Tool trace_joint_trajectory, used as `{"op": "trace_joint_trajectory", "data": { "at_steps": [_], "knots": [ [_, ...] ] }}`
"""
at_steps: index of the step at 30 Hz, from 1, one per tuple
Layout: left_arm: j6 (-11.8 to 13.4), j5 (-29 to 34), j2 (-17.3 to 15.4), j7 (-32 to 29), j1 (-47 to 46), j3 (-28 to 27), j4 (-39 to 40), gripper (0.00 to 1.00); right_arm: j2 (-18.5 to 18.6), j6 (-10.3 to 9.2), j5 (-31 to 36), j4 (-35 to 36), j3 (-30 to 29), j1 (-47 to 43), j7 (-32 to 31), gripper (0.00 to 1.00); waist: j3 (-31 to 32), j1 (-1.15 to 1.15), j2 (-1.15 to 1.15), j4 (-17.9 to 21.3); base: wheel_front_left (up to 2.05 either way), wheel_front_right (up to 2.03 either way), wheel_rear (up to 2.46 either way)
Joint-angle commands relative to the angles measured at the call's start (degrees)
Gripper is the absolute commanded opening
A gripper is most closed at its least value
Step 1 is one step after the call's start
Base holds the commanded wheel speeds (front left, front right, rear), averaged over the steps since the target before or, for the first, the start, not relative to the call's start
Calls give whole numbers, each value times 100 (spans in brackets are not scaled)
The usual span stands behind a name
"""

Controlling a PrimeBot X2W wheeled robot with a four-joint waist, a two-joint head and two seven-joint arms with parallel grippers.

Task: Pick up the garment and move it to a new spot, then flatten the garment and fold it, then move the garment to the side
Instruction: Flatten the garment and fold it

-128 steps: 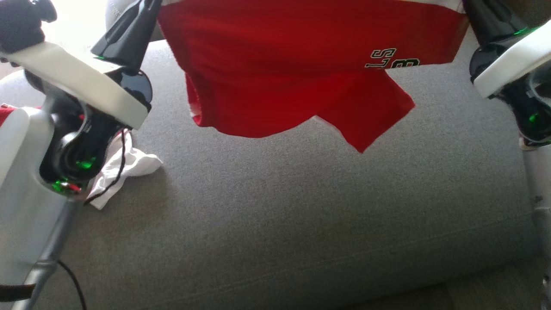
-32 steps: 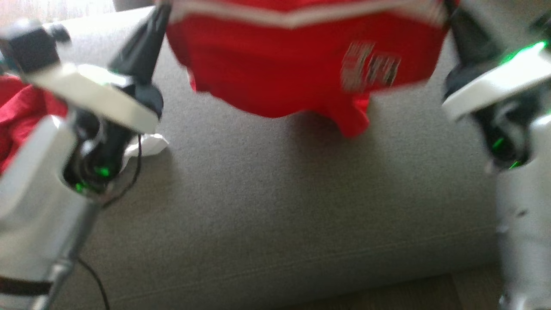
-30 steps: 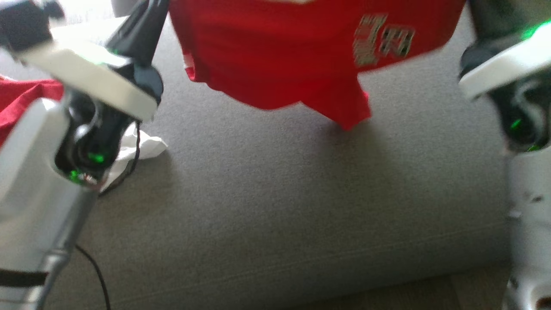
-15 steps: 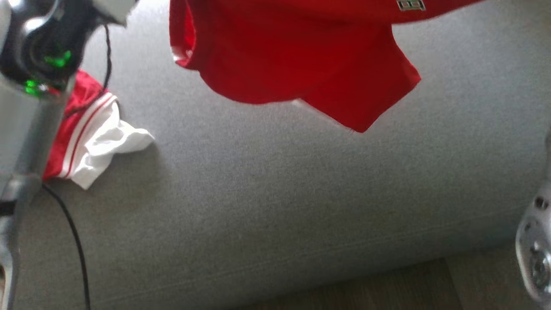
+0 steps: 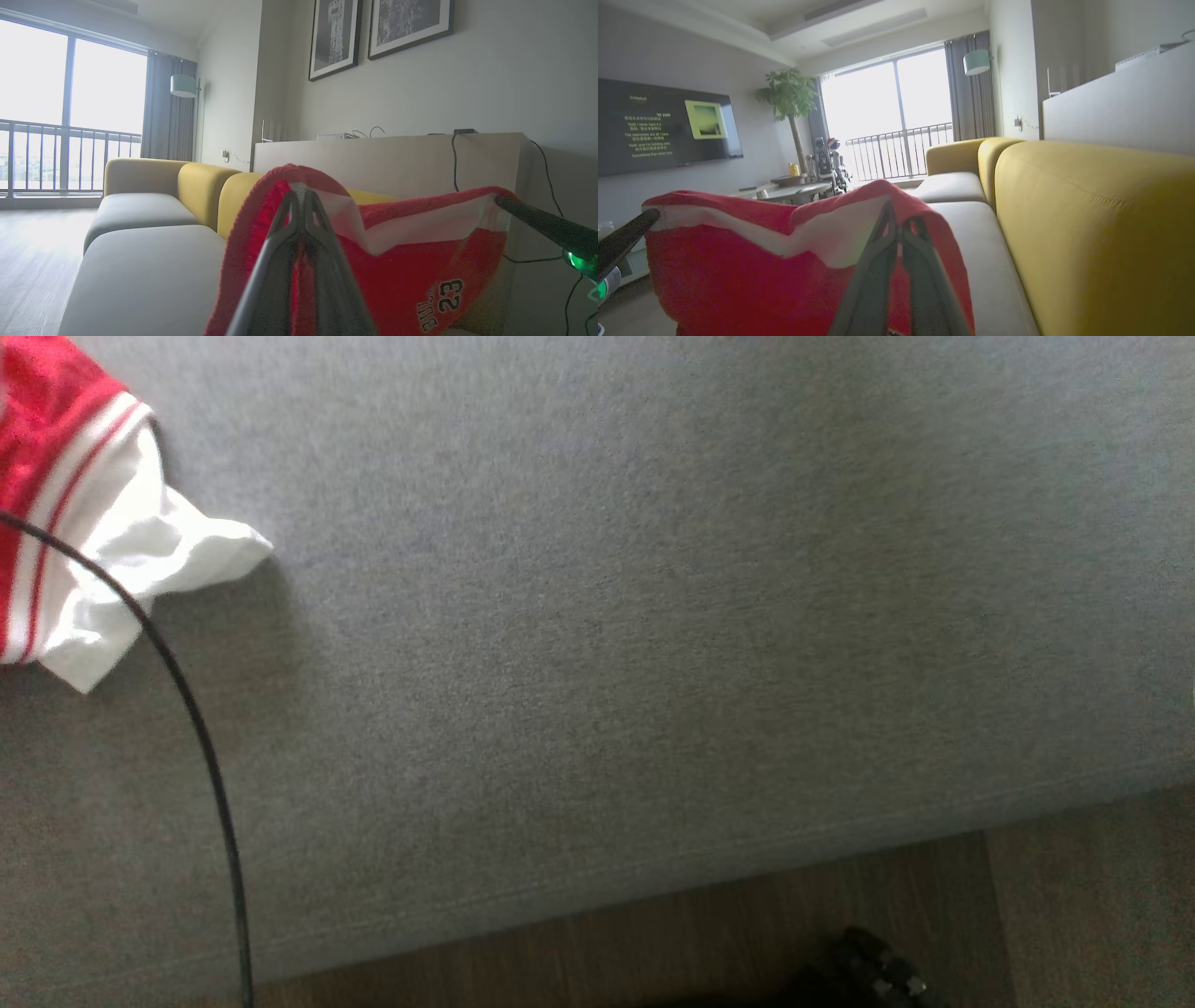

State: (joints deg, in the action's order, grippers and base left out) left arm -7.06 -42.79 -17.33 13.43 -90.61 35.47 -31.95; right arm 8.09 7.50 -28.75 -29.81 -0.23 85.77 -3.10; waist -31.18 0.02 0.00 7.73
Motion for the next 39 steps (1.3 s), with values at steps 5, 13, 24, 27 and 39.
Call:
{"op": "trace_joint_trajectory", "data": {
  "at_steps": [5, 13, 24, 27, 39],
  "knots": [
    [-40, -45, -75, 149, 656, 502, -144, 0, 261, -1, -419, -119, 893, -693, 132, 0, -643, -2, 0, -191, 0, 0, 0],
    [-42, -811, -938, 155, 2644, 1303, 1352, 0, 1127, -1, -845, 121, 1474, -2311, -357, 0, -250, -2, 0, -284, 0, 0, 0],
    [-42, -683, -2363, 156, 4215, 2738, 3169, 0, 2167, -1, -1253, 1828, 974, -5096, -1603, 0, 629, -2, 0, -313, 0, 0, 0],
    [-42, -537, -2369, 156, 4440, 2708, 3244, 0, 2127, -1, -1223, 2154, 746, -5528, -1767, 0, 744, -2, 0, -310, 0, 0, 0],
    [-43, -39, -2312, 156, 6020, 2367, 3649, 0, 1526, -1, -773, 3996, -515, -7603, -2747, 0, 1340, -2, 0, -214, 0, 0, 0]
  ]
}}
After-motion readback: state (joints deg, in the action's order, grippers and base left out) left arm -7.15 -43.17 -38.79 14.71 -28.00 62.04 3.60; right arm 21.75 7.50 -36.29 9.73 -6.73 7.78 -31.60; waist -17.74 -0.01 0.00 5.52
